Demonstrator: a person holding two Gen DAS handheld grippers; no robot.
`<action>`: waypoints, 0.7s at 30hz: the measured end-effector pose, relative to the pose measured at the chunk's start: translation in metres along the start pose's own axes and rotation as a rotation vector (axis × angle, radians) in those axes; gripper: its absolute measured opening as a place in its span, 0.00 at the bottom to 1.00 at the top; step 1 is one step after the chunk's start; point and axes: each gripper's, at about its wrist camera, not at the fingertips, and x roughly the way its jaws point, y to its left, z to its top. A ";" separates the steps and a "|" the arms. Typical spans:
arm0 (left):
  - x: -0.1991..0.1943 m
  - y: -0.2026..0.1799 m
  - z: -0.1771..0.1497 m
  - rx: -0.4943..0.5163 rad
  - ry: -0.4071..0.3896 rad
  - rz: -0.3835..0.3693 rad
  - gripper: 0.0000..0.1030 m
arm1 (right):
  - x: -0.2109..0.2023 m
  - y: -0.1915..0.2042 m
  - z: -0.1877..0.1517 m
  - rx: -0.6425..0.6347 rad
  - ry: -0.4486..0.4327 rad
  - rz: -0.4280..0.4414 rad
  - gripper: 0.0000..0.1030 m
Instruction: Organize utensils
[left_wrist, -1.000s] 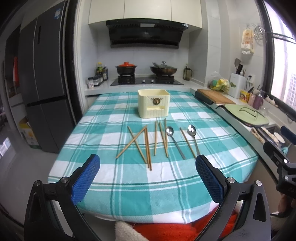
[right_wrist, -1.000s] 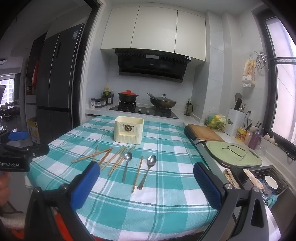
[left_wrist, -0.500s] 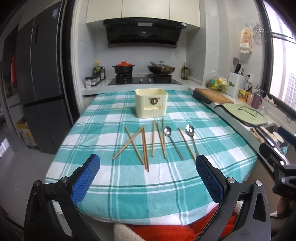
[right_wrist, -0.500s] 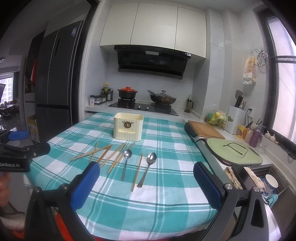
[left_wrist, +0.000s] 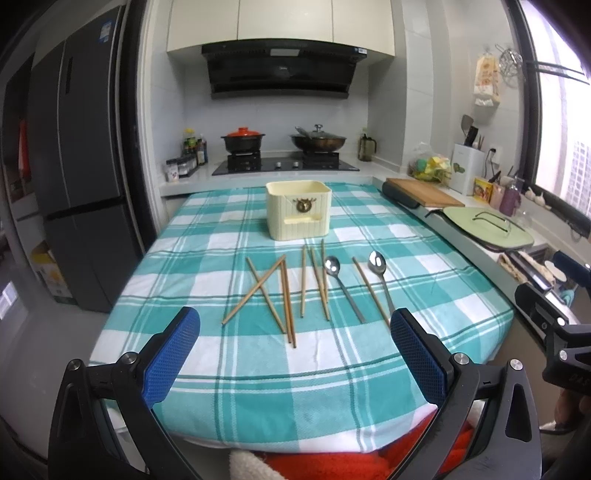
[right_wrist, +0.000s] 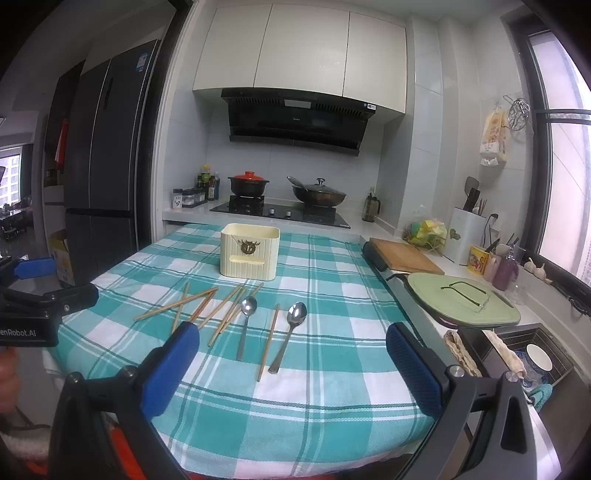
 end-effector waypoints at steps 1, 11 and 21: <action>0.000 0.001 0.000 -0.001 0.000 0.002 1.00 | 0.000 0.000 0.000 -0.001 0.000 0.001 1.00; 0.007 0.003 0.000 -0.006 0.009 0.014 1.00 | 0.005 0.003 0.000 0.000 0.008 0.003 1.00; 0.012 0.006 0.000 -0.006 0.017 0.021 1.00 | 0.010 0.003 -0.001 0.000 0.024 0.008 1.00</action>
